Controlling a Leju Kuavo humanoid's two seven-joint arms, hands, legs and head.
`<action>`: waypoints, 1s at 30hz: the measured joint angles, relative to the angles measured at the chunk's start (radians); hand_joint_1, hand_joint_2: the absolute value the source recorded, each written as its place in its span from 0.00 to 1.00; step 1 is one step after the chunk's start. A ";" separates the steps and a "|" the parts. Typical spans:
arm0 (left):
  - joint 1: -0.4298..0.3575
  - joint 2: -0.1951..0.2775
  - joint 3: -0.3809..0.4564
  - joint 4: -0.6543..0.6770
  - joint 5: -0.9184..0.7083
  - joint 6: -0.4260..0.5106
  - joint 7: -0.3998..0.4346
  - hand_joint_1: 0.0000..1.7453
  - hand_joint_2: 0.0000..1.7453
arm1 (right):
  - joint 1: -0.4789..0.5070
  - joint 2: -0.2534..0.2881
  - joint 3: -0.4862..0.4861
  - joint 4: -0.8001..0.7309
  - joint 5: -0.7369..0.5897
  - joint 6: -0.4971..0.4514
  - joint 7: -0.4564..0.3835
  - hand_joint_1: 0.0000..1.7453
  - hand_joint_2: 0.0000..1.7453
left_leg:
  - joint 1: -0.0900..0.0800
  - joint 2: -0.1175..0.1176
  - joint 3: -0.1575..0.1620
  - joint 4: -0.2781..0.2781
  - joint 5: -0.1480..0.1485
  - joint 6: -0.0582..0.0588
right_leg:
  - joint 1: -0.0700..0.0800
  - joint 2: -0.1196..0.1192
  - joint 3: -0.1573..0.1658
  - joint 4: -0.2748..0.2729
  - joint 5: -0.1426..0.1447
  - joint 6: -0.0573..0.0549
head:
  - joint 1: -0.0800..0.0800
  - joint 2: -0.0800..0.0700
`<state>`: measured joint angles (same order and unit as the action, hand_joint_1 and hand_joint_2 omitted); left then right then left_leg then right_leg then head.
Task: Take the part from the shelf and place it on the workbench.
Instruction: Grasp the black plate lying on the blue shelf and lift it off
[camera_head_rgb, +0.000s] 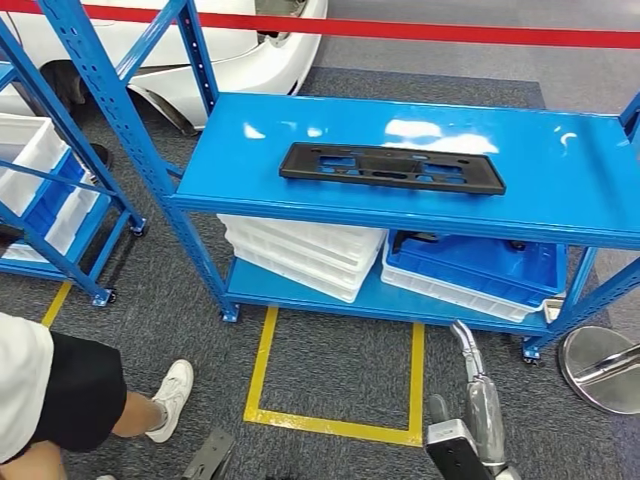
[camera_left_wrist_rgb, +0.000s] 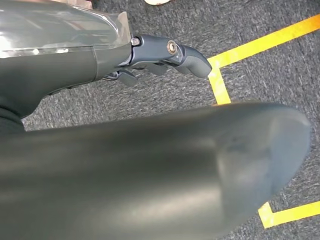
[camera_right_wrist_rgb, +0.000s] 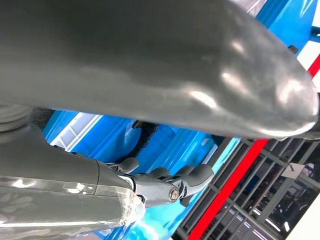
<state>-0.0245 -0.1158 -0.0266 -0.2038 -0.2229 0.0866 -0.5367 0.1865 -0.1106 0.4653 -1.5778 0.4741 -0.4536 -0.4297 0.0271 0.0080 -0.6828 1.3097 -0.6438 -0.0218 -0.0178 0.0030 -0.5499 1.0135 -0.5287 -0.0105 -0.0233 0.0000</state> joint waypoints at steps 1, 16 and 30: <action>0.001 0.000 0.000 0.000 0.000 0.000 0.000 0.00 0.00 | 0.001 0.000 0.000 0.000 0.001 0.000 0.000 0.00 0.00 | 0.000 0.000 -0.001 -0.022 0.034 0.003 | 0.001 0.003 0.009 0.000 -0.006 0.001 | 0.000 0.000; 0.000 0.000 0.004 0.005 -0.002 0.001 -0.005 0.00 0.00 | 0.012 -0.002 -0.012 -0.009 0.004 -0.006 0.007 0.00 0.00 | -0.008 -0.008 0.118 -0.272 0.115 0.051 | 0.000 0.003 -0.136 0.270 -0.099 0.056 | 0.006 0.000; -0.001 -0.003 0.009 0.006 -0.003 0.010 -0.005 0.00 0.00 | 0.025 -0.002 -0.034 -0.020 0.020 -0.011 0.014 0.00 0.00 | -0.008 -0.008 0.008 -0.010 -0.009 0.003 | 0.003 0.000 0.003 0.002 -0.004 -0.006 | -0.001 0.000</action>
<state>-0.0256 -0.1187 -0.0176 -0.1974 -0.2255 0.0964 -0.5421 0.2119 -0.1125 0.4315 -1.5982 0.4941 -0.4647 -0.4154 0.0192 -0.0002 -0.6752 1.3001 -0.6532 -0.0188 -0.0148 0.0028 -0.5473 1.0152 -0.5330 -0.0169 -0.0247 0.0000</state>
